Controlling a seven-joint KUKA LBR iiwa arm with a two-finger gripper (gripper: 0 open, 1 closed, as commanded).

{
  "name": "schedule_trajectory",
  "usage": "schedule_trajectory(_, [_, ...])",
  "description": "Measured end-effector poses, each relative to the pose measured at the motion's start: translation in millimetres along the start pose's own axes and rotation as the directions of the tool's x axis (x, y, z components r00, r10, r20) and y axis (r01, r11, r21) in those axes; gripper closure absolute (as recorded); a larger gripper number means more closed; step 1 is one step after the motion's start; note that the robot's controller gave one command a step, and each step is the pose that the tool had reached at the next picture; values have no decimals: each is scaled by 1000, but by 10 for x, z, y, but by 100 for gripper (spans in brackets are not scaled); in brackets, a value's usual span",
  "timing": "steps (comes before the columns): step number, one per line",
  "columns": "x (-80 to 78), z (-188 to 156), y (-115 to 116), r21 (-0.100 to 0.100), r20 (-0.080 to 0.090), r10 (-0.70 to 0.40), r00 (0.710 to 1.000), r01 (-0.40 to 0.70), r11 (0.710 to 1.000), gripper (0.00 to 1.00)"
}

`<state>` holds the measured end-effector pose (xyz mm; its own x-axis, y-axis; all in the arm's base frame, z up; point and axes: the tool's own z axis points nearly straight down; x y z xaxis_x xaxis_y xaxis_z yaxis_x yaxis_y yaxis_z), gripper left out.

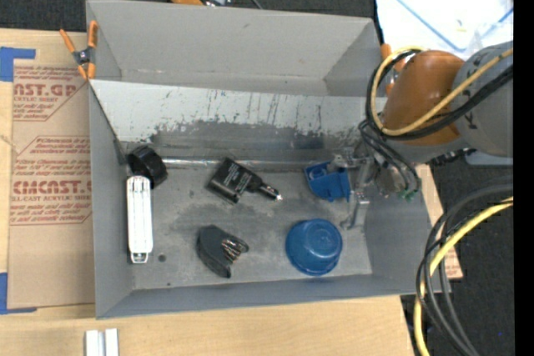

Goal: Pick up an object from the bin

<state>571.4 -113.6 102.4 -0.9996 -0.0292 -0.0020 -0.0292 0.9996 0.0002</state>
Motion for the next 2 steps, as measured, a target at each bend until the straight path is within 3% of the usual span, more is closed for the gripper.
schedule_trajectory(1, [-228,15,168,1,28,104,994,-105,995,0])
schedule_trajectory(2, [-164,41,70,2,24,185,982,-186,983,0])
